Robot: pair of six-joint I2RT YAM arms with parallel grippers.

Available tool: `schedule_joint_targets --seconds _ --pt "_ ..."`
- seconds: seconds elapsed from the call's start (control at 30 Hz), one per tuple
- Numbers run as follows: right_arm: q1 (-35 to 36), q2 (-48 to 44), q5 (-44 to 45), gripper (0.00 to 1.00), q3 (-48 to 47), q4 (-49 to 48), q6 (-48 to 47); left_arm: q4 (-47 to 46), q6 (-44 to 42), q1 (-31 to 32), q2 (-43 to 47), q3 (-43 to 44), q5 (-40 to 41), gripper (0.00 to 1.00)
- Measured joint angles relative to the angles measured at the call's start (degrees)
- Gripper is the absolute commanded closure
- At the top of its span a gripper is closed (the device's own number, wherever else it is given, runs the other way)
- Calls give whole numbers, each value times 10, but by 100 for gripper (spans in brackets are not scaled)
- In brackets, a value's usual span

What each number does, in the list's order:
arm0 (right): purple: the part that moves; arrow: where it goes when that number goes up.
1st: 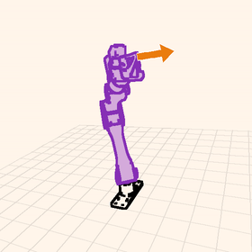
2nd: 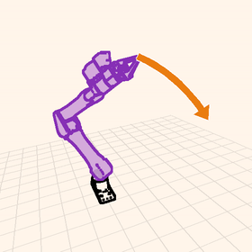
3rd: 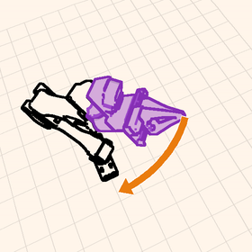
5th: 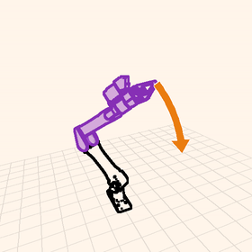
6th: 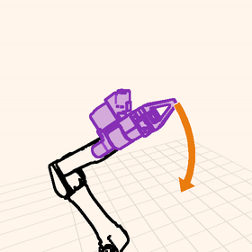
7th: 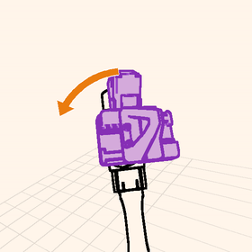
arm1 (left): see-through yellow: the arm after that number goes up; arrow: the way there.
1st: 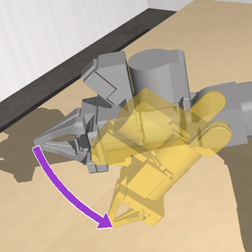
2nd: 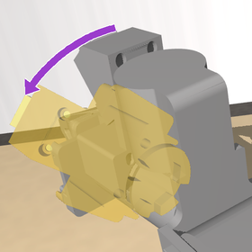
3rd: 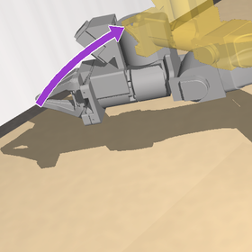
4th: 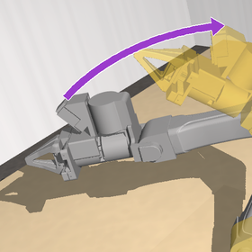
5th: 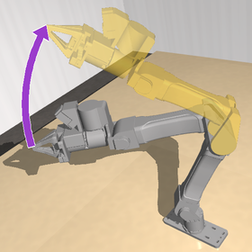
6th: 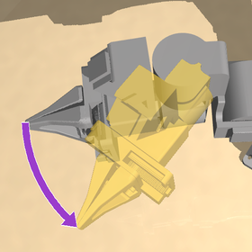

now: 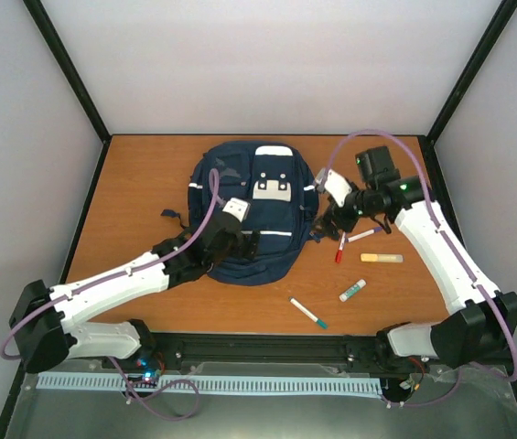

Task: Pack the student bag
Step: Zip the student bag at the center of the board.

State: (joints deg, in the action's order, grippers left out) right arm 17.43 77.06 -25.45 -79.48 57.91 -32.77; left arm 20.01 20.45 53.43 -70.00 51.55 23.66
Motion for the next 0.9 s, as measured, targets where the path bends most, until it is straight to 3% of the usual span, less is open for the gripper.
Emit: schedule_joint_targets --seconds 0.17,0.3,0.53,0.73,0.9 --pt "19 -24 -5 12 109 33 -63 -10 24 0 22 -30 28 0" --pt "29 -37 -1 23 163 55 -105 10 94 -3 23 -29 90 0" --pt "49 -58 24 26 231 39 -122 70 118 -7 -78 3 132 0" --pt "60 -42 55 30 251 0 -105 104 164 -64 -92 -16 102 0" --pt "60 47 95 32 234 -56 -80 82 198 -136 -45 -62 47 0"
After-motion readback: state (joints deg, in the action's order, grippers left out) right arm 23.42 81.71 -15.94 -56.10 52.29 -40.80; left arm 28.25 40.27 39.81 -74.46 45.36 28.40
